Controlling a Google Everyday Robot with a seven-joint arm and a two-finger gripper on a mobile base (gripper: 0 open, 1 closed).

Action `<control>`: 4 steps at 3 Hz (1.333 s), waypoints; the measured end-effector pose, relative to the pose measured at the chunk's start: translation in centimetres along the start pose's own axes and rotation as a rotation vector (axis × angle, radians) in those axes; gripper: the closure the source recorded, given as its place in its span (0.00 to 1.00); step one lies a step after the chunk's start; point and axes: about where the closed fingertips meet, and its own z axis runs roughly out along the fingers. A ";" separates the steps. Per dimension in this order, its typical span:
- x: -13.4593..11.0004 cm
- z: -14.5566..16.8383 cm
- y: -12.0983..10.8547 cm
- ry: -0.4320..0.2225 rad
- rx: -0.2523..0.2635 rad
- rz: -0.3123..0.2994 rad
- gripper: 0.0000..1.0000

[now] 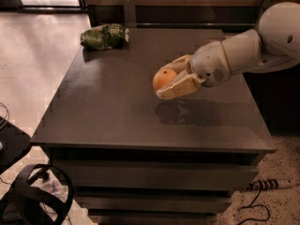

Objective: Move orange near green jalapeno chip bag

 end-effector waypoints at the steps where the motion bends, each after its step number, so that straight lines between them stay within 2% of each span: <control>1: -2.6 -2.0 -3.7 -0.003 0.018 -0.012 1.00; 2: -5.1 -3.9 -7.5 0.002 0.052 -0.010 1.00; 3: -6.9 -6.0 -10.4 -0.038 0.124 -0.012 1.00; 4: -9.2 -8.7 -11.6 -0.135 0.236 -0.052 1.00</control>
Offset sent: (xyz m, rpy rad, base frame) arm 0.1171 -0.0372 0.1146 -0.0091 -0.0632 -0.0996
